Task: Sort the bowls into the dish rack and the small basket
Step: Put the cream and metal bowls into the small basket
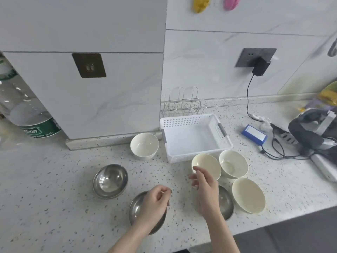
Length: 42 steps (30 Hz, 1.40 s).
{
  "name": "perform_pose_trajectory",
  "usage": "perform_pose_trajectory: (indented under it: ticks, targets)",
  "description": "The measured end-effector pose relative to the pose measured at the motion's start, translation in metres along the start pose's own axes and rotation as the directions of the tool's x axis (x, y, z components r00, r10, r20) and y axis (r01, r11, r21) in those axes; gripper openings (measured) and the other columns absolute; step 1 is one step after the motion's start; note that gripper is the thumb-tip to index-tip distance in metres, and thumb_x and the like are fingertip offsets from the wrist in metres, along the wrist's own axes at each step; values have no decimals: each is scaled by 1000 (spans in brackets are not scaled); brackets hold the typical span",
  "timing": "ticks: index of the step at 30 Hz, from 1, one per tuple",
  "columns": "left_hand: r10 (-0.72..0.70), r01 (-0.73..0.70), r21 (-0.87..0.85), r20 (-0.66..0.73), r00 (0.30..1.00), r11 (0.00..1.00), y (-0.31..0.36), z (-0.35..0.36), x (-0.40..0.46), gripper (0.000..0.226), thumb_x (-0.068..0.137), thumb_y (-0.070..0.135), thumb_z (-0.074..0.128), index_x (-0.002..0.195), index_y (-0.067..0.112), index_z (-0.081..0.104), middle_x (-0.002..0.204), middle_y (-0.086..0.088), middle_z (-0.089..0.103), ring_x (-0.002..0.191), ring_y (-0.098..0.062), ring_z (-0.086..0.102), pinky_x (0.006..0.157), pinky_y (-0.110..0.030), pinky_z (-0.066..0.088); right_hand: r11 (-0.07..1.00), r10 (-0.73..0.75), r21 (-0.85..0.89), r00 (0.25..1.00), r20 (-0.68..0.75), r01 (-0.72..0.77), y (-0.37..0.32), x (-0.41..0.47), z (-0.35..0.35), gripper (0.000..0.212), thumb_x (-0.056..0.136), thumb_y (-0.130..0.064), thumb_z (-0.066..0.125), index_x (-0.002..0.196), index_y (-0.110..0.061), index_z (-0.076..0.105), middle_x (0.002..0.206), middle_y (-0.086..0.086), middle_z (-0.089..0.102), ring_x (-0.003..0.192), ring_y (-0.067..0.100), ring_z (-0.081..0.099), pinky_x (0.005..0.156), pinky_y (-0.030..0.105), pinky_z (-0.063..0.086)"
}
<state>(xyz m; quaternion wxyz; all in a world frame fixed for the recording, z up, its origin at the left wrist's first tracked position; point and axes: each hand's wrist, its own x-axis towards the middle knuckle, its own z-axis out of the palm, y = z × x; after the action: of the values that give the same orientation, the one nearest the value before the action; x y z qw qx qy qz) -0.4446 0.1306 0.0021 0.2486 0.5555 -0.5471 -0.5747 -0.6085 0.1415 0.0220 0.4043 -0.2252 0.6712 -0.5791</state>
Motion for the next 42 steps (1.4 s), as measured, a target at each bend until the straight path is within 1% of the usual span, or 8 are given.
perform_pose_trajectory:
  ticks: [6, 13, 19, 23, 26, 30, 36, 42]
  targets:
    - [-111, 111, -8, -62, 992, 994, 18, 74, 39, 18, 97, 35, 52, 113, 29, 56, 86, 6, 67, 60, 1, 57, 57, -18, 45, 993, -49, -108, 998, 46, 54, -15, 57, -76, 22, 97, -16, 51, 97, -26, 71, 74, -4, 71, 63, 4, 55, 65, 17, 47]
    - [-240, 251, 98, -107, 965, 963, 18, 117, 72, 50, 94, 53, 49, 134, 25, 41, 116, -4, 66, 107, -17, 61, 83, -32, 44, 901, -112, -431, 988, -108, 56, -15, 96, -161, 21, 96, -17, 47, 101, -30, 64, 90, -7, 66, 85, 11, 60, 66, 28, 40]
    - [-274, 294, 78, -199, 941, 953, 13, 131, 93, 37, 92, 46, 52, 118, 21, 56, 103, 1, 69, 94, -17, 66, 79, -36, 52, 628, 218, -764, 976, -10, -149, -5, 120, -220, 36, 89, -35, 60, 123, -21, 60, 112, -1, 61, 96, 18, 57, 79, 35, 43]
    - [-292, 313, 76, -212, 933, 947, 16, 135, 101, 24, 89, 38, 55, 105, 20, 60, 86, 0, 73, 83, -16, 68, 65, -31, 47, 553, 364, -808, 931, 17, -201, 1, 122, -231, 27, 86, -23, 60, 111, -19, 67, 99, 0, 68, 91, 21, 63, 80, 39, 53]
    - [-286, 303, 76, -180, 941, 950, 17, 136, 104, 14, 92, 25, 52, 93, 14, 61, 73, 0, 74, 72, -16, 68, 60, -29, 46, 521, 392, -833, 919, 40, -186, 6, 122, -231, 21, 85, -15, 54, 100, -17, 69, 86, 4, 69, 73, 20, 63, 70, 36, 53]
    - [-261, 283, 92, -198, 945, 955, 19, 129, 100, 15, 94, 18, 48, 93, 9, 60, 70, -6, 72, 64, -15, 66, 54, -26, 40, 491, 336, -858, 941, 25, -152, 8, 120, -230, 24, 77, -6, 46, 89, -3, 67, 75, 22, 64, 60, 21, 39, 58, 30, 28]
    - [-221, 254, 132, -221, 950, 958, 14, 102, 77, 14, 95, 18, 48, 91, 13, 61, 72, -6, 73, 74, -21, 71, 66, -34, 51, 447, 326, -888, 944, 46, -111, -17, 115, -226, 32, 66, 2, 40, 50, -20, 25, 52, -4, 20, 54, 17, 15, 57, 33, 9]
    - [-196, 237, 110, -293, 936, 965, 21, 83, 57, 15, 94, 20, 49, 89, 15, 62, 66, -1, 72, 60, -7, 61, 52, -27, 39, 564, 328, -817, 941, 82, -125, -57, 126, -229, 26, 69, 6, 51, 50, -11, 48, 57, 4, 33, 63, 20, 25, 60, 33, 13]
